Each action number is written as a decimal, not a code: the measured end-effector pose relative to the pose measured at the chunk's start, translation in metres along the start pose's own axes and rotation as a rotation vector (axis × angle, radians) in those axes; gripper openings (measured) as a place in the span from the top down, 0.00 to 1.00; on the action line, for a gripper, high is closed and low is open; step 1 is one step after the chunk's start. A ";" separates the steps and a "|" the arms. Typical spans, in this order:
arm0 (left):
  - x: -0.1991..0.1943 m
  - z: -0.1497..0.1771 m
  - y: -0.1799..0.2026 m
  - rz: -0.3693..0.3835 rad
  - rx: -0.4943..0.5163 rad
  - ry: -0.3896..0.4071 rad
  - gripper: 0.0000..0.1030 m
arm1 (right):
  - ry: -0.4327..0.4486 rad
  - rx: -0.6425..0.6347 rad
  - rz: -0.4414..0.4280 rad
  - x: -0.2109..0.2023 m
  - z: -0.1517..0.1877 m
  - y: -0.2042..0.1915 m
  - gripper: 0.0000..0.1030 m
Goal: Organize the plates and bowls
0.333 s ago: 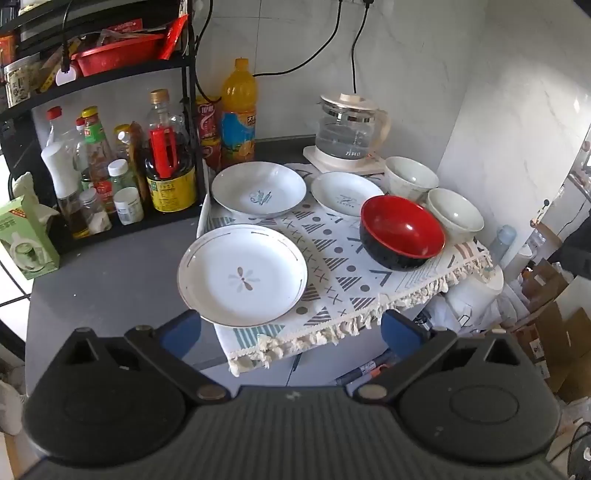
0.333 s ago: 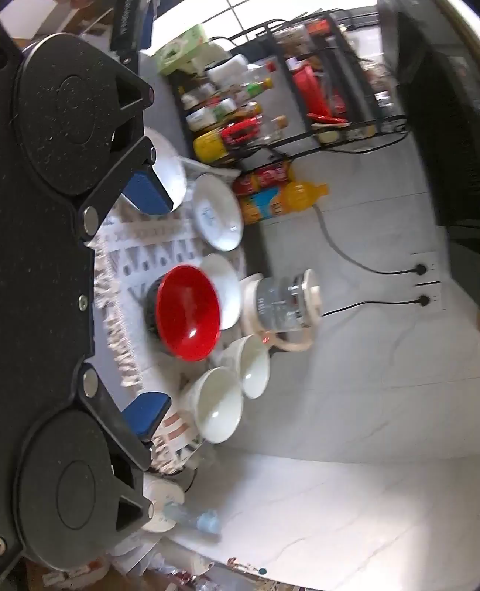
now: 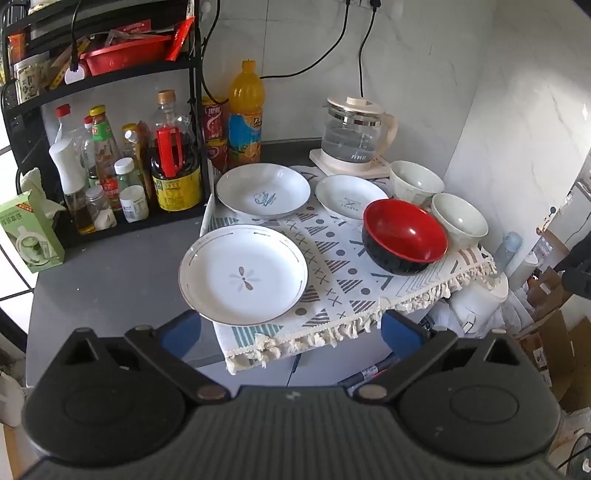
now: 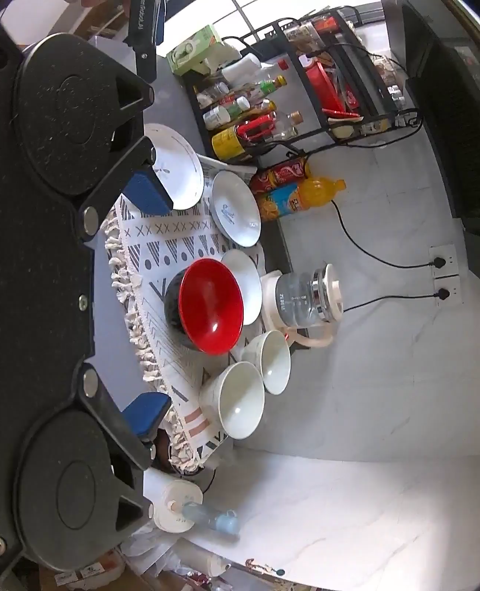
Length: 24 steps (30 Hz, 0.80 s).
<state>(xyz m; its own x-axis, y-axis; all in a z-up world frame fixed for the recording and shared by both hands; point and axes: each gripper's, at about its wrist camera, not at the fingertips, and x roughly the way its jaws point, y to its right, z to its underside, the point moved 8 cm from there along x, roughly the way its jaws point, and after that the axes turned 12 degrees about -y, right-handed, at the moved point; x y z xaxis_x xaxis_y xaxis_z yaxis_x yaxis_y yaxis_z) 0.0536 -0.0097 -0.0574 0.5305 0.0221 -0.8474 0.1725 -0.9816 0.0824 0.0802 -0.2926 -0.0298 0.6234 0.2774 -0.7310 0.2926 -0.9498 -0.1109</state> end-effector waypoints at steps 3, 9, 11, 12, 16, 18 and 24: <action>0.000 0.001 0.002 0.000 -0.006 0.004 0.00 | -0.016 -0.010 -0.009 0.004 -0.008 0.004 0.00; -0.001 0.003 0.005 0.008 -0.007 0.002 0.00 | -0.011 -0.017 -0.021 0.004 -0.012 0.011 0.00; 0.000 0.003 0.006 0.007 -0.008 0.003 0.00 | -0.010 -0.008 -0.017 0.005 -0.013 0.012 0.00; 0.000 0.003 0.006 0.004 -0.009 0.003 0.00 | -0.010 -0.007 -0.022 0.005 -0.013 0.014 0.00; 0.001 0.003 0.006 0.008 -0.014 0.004 0.00 | -0.007 -0.021 -0.016 0.004 -0.011 0.013 0.00; 0.001 0.003 0.007 0.005 -0.016 0.002 0.00 | -0.002 -0.017 -0.015 0.003 -0.011 0.012 0.00; 0.001 0.005 0.002 0.005 -0.022 0.002 0.00 | -0.003 -0.020 -0.012 0.002 -0.012 0.009 0.00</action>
<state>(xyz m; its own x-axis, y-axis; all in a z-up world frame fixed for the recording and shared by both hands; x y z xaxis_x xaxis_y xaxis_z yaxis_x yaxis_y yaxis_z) 0.0509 -0.0125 -0.0606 0.5332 0.0173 -0.8458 0.1876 -0.9773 0.0983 0.0928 -0.2985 -0.0242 0.6175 0.2881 -0.7319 0.3146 -0.9433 -0.1059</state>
